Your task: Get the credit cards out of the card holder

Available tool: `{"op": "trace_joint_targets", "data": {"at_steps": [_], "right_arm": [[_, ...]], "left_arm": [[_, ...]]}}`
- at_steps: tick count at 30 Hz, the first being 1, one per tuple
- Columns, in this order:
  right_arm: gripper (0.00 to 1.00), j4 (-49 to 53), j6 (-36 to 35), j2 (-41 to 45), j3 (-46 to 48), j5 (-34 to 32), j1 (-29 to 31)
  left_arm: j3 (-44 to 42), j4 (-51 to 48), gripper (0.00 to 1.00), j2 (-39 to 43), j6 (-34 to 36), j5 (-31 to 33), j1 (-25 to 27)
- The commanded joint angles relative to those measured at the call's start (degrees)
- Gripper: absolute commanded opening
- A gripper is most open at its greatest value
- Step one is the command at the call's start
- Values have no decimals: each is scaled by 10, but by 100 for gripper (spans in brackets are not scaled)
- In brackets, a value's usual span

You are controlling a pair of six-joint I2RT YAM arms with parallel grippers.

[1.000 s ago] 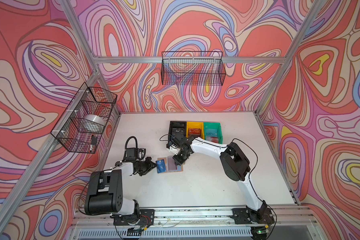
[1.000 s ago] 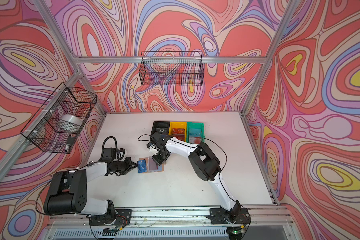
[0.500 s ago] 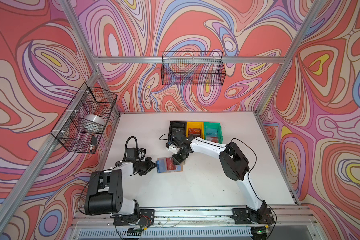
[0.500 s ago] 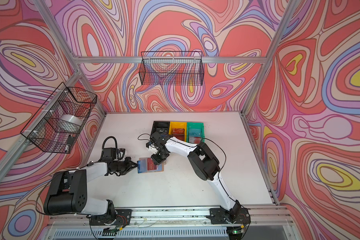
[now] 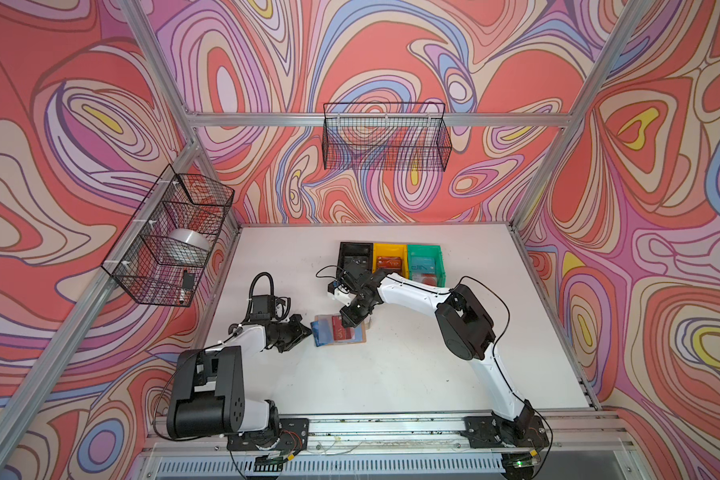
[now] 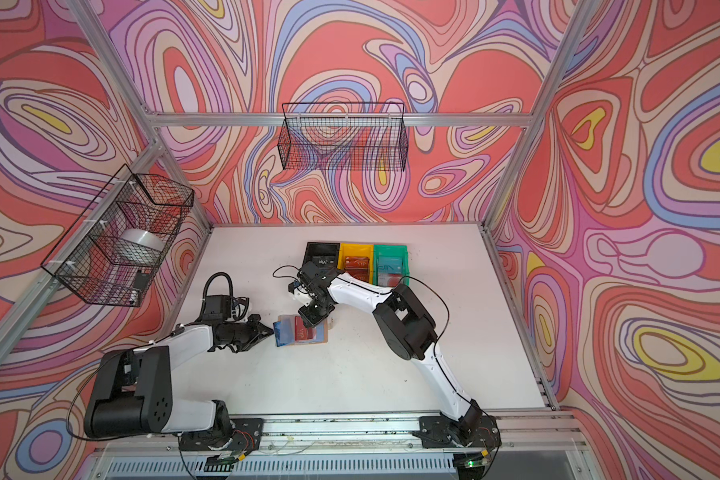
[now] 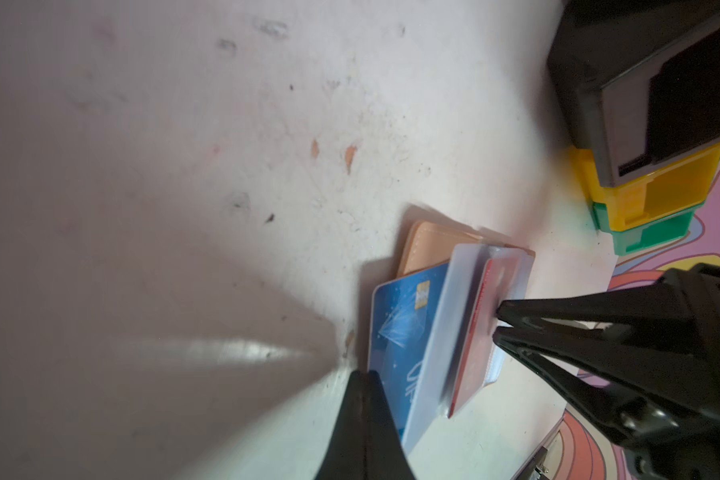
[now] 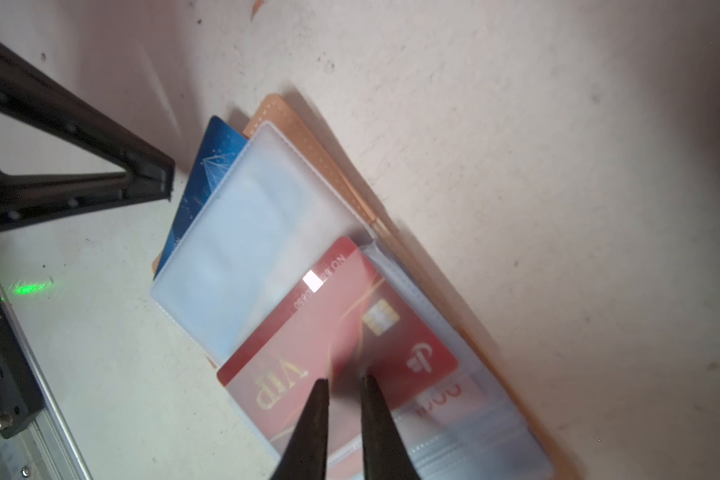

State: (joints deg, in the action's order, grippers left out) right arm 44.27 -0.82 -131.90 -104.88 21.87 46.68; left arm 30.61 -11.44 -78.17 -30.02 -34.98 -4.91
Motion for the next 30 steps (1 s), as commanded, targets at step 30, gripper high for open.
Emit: {"op": "trace_joint_targets", "data": {"at_steps": [30], "right_arm": [[20,6,-7,-23,49,-32,6]], "left_arm": [[9,42,31,-25,-25,-26,2]]}}
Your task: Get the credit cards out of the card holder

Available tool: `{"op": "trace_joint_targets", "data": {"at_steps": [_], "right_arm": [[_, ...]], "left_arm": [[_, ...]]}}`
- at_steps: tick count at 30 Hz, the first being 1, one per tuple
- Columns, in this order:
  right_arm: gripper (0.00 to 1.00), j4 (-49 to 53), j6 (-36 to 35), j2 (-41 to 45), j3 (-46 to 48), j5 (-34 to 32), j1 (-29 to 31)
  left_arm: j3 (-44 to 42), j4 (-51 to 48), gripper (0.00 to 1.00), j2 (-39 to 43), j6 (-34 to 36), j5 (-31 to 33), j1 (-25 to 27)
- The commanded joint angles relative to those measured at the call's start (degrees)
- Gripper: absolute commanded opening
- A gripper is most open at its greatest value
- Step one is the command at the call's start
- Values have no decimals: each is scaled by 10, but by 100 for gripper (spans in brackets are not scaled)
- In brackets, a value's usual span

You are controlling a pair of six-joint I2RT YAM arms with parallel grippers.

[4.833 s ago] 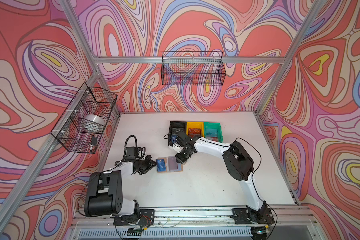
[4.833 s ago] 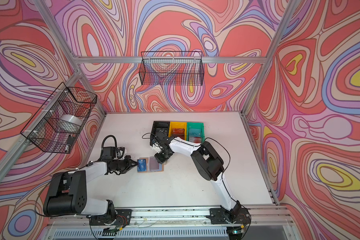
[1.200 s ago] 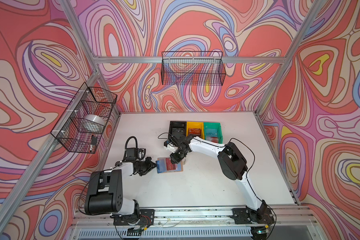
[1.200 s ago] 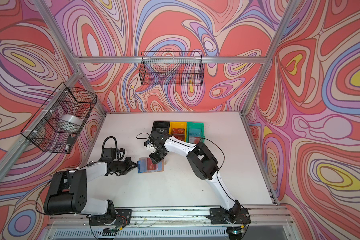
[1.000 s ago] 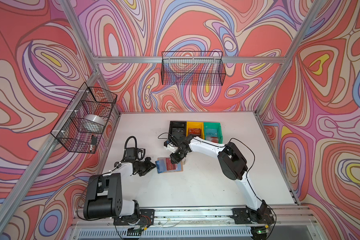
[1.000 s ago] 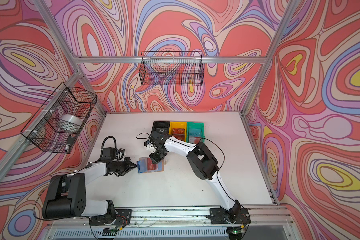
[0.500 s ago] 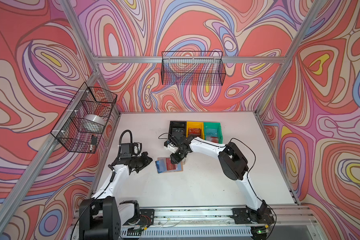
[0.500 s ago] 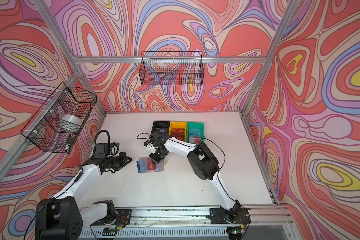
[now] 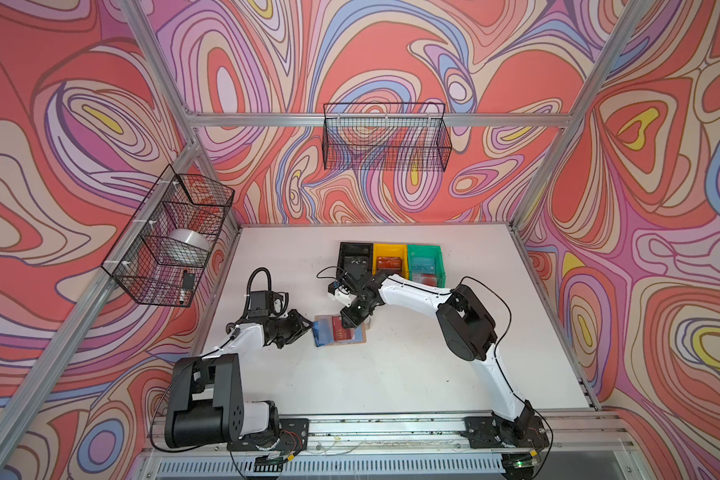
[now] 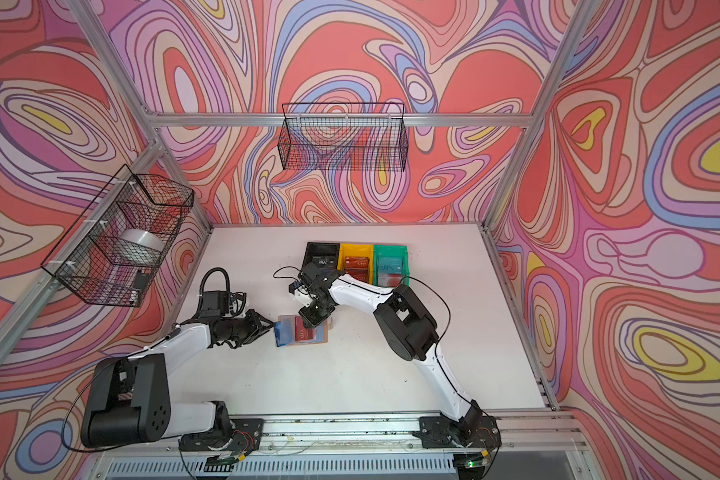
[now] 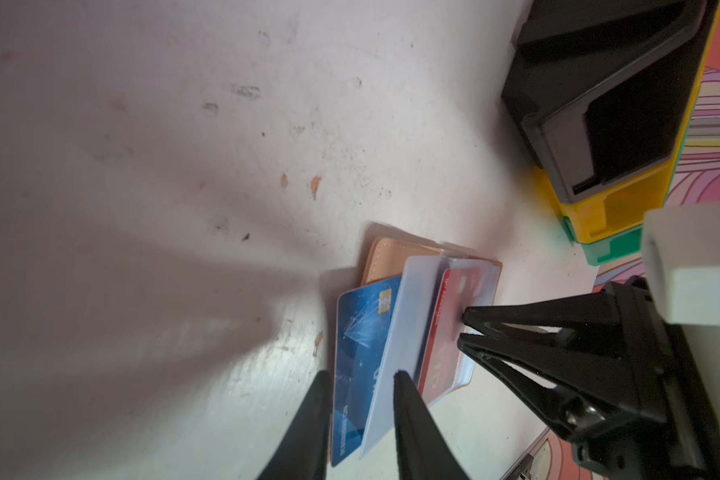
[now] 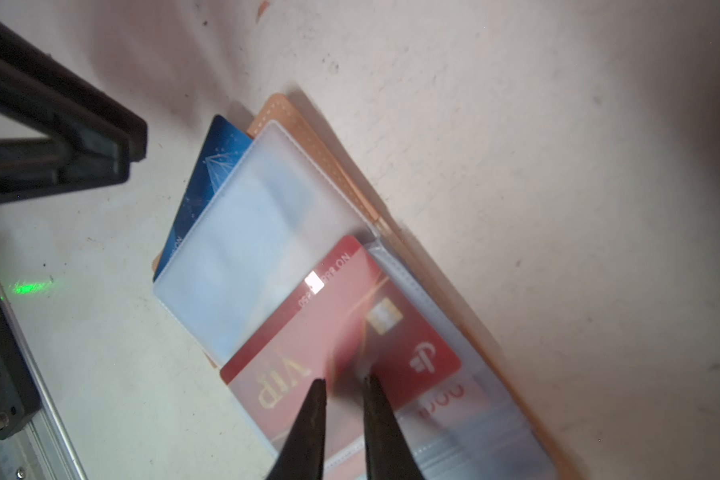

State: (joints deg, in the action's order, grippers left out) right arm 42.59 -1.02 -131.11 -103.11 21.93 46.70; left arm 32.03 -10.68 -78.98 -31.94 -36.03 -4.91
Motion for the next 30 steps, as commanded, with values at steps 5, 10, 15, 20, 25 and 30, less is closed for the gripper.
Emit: {"op": "trace_joint_targets", "data": {"at_steps": [5,10,15,20,25,30], "right_arm": [[21,23,-5,-31,34,-32,6],[20,25,-8,-34,30,-32,6],[20,26,-8,-35,28,-32,6],[20,25,-8,-38,30,-32,6],[20,25,-8,-37,32,-32,5],[21,25,-8,-37,33,-32,5]], "left_arm": [[-9,50,31,-41,-5,-23,2],[-14,69,31,-58,-10,-26,3],[-12,85,30,-79,-16,-31,9],[-11,91,25,-93,-17,-34,12],[-12,86,16,-93,-15,-32,13],[-14,72,13,-84,-8,-25,13]]}}
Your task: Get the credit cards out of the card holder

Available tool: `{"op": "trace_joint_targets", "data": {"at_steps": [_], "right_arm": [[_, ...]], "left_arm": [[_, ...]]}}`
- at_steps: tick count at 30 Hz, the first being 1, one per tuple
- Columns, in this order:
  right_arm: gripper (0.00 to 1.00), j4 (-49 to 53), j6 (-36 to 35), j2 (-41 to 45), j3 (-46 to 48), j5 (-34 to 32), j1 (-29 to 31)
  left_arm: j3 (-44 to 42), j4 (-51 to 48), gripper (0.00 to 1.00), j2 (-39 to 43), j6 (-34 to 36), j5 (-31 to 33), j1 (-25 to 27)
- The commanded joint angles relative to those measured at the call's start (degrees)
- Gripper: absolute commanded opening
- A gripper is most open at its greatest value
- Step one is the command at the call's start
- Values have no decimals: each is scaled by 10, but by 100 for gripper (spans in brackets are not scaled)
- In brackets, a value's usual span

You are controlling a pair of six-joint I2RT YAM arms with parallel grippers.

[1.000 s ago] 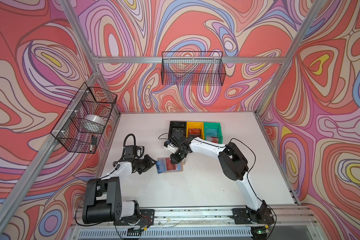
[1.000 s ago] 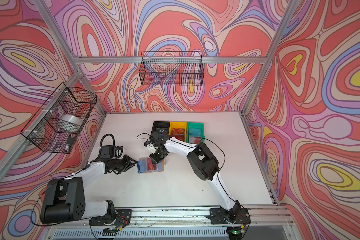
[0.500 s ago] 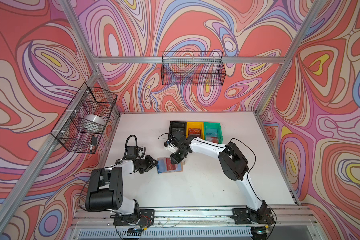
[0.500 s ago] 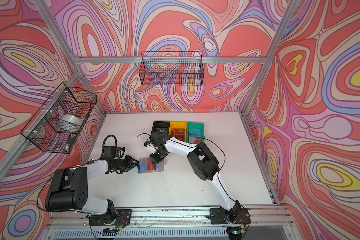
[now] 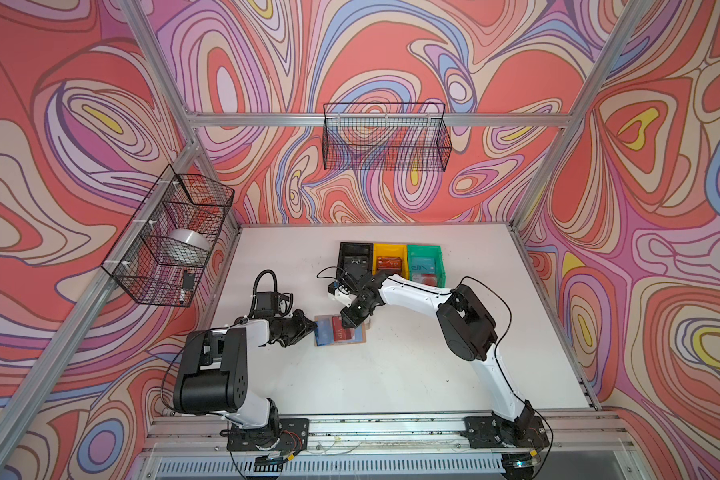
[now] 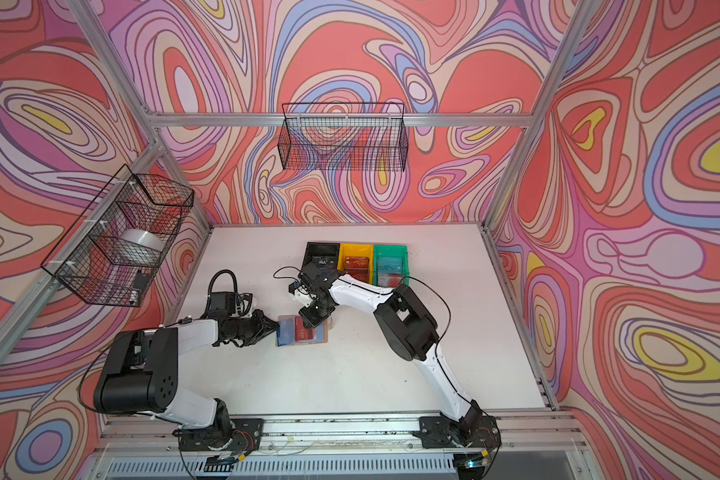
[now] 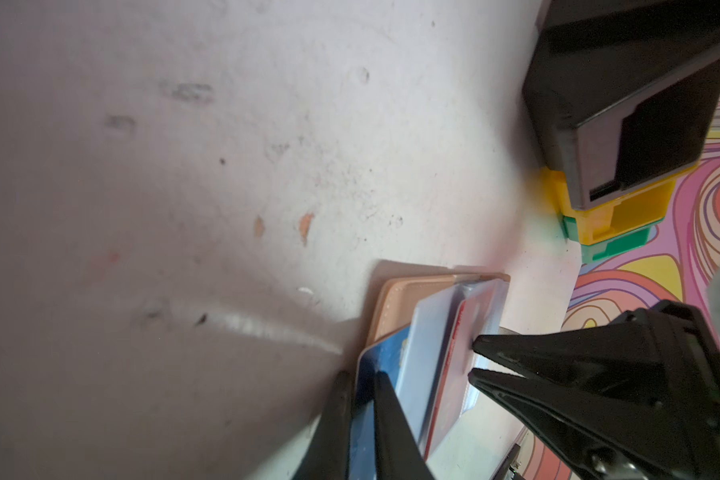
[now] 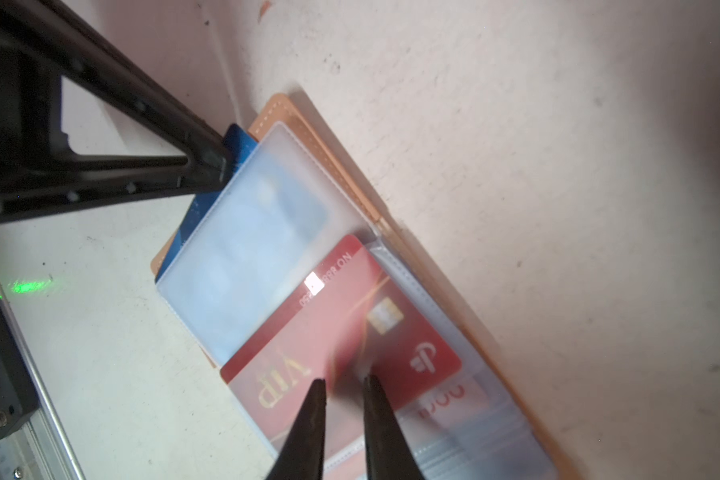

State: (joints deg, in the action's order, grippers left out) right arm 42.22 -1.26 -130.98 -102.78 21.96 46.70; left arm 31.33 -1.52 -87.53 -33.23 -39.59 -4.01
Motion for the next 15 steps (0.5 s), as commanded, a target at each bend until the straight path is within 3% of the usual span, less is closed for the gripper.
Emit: {"op": "trace_joint_targets", "data": {"at_steps": [1,15], "right_arm": [[21,28,-5,-38,31,-32,6],[21,27,-5,-37,39,-33,5]], "left_arm": [[-7,-20,12,4,4,12,3],[-4,-35,0,4,12,23,3]]}}
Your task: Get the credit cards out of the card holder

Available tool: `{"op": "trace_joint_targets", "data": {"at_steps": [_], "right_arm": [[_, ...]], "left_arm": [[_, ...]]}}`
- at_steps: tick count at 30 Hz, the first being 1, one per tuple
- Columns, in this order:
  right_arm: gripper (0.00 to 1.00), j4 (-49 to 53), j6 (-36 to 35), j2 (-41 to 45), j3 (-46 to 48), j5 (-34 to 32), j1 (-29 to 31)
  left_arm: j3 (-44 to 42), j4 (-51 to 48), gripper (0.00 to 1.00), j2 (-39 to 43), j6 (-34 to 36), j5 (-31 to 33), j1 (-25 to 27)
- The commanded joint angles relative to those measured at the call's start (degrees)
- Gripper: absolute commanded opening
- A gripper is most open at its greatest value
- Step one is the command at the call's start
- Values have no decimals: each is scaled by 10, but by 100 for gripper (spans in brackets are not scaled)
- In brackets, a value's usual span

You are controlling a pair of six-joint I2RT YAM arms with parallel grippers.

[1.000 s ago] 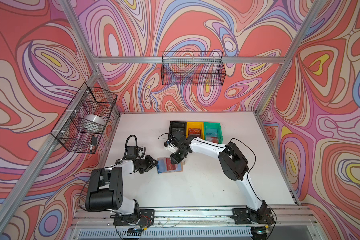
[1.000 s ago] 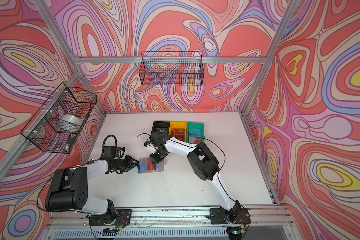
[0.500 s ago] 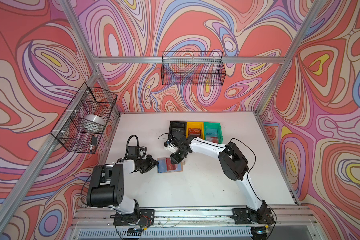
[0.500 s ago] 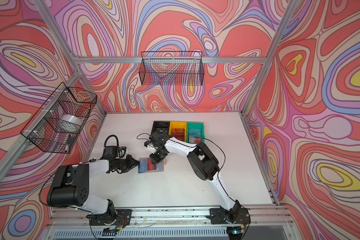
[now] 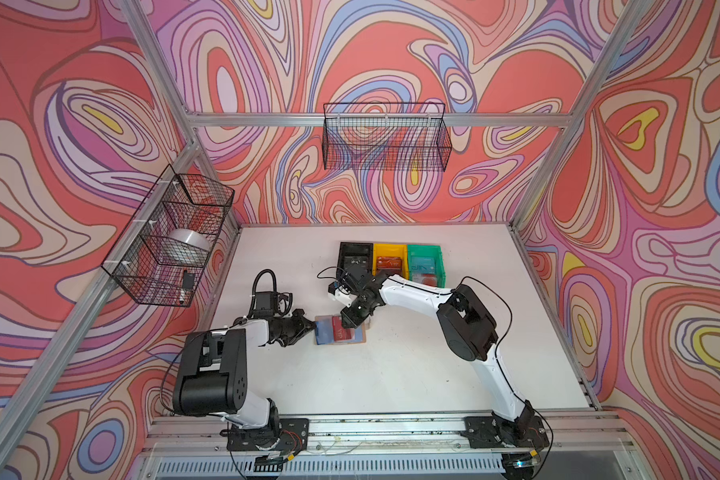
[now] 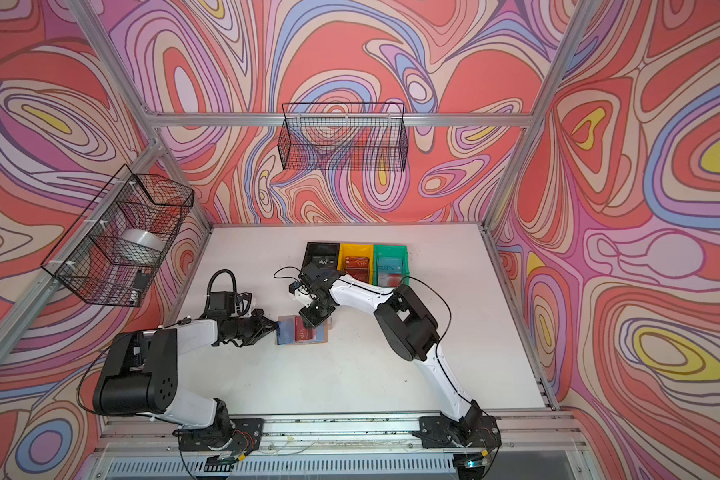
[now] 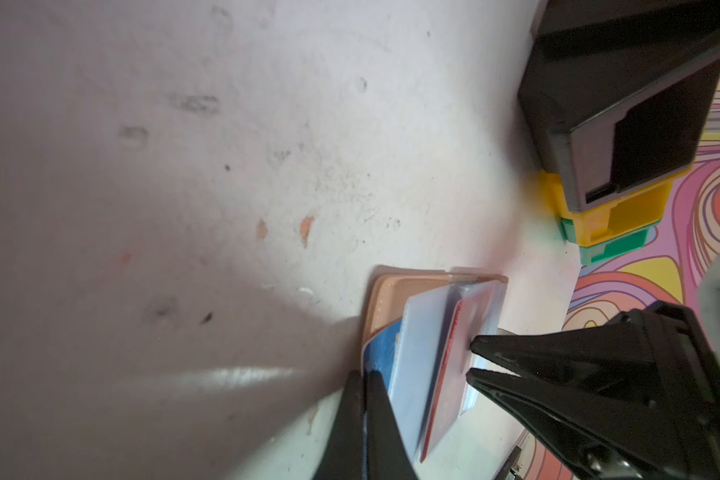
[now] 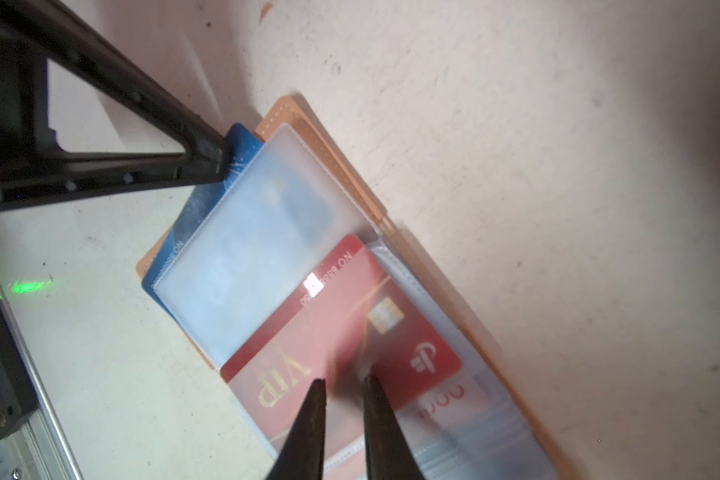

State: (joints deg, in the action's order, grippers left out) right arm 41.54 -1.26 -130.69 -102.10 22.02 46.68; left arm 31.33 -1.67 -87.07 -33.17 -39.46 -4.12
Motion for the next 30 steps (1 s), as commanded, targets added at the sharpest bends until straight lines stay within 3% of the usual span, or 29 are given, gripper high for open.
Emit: {"op": "trace_joint_targets", "data": {"at_steps": [1,30], "right_arm": [[20,35,-5,-41,32,-34,4],[21,40,-9,-40,45,-35,3]], "left_arm": [[-3,-39,0,1,13,26,4],[18,-130,0,54,39,92,0]]}}
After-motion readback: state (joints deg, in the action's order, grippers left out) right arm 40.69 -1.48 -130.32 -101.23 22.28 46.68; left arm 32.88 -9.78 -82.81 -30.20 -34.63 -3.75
